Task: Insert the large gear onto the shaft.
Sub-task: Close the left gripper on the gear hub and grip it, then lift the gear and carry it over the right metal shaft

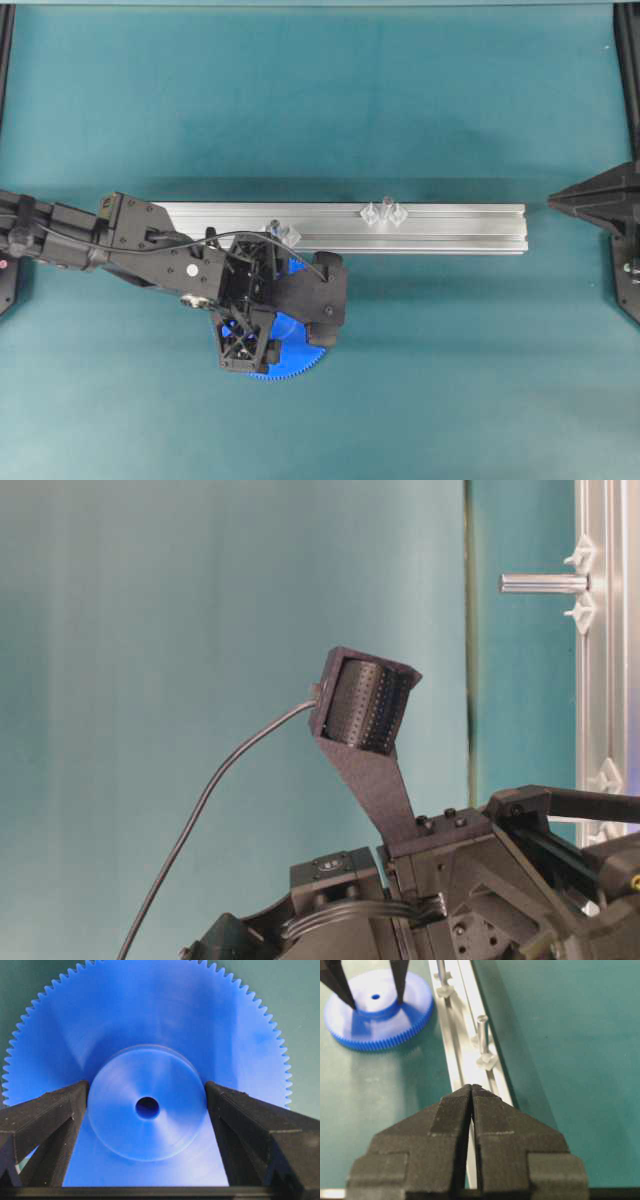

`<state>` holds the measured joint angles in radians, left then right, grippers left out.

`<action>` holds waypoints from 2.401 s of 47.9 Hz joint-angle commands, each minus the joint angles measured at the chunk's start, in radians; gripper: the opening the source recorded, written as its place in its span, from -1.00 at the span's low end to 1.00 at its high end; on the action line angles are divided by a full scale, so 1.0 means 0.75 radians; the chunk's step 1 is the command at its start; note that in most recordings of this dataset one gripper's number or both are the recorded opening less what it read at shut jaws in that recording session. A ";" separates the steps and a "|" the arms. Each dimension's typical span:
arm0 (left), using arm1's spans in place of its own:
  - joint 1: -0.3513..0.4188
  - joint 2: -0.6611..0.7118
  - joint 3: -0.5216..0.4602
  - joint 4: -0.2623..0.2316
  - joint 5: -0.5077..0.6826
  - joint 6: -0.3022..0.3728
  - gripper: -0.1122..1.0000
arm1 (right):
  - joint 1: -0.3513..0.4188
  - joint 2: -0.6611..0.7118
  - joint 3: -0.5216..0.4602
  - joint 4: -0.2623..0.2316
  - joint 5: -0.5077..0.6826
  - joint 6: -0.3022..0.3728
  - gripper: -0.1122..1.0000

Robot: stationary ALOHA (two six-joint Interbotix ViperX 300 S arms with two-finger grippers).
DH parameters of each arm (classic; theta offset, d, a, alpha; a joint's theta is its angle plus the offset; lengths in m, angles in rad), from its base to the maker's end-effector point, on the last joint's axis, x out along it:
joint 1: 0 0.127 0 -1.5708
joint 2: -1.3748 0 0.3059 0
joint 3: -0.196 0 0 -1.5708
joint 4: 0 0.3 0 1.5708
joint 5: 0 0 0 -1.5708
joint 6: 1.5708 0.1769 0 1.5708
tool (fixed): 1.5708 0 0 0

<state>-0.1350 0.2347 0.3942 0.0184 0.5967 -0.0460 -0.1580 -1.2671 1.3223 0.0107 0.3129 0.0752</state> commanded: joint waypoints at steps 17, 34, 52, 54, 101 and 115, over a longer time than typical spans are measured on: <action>-0.002 0.006 -0.006 0.002 0.000 0.012 0.70 | -0.004 0.010 -0.012 0.000 -0.012 0.010 -0.62; -0.002 -0.002 -0.014 0.002 -0.002 0.018 0.61 | -0.004 0.012 -0.012 -0.002 -0.012 0.010 -0.62; -0.004 -0.008 -0.078 0.002 -0.002 0.018 0.61 | -0.002 0.010 -0.014 0.000 -0.012 0.010 -0.62; -0.004 -0.006 -0.086 0.002 -0.002 0.018 0.61 | -0.002 0.010 -0.014 -0.002 -0.012 0.010 -0.62; 0.080 -0.078 -0.509 0.027 0.280 0.528 0.61 | -0.002 0.010 -0.012 -0.002 -0.012 0.010 -0.62; 0.186 -0.031 -0.599 0.029 0.321 0.765 0.61 | -0.002 0.010 -0.014 -0.002 -0.012 0.010 -0.62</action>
<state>-0.0061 0.2240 -0.0031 0.0353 0.8391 0.5062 -0.1595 -1.2671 1.3223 0.0107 0.3129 0.0752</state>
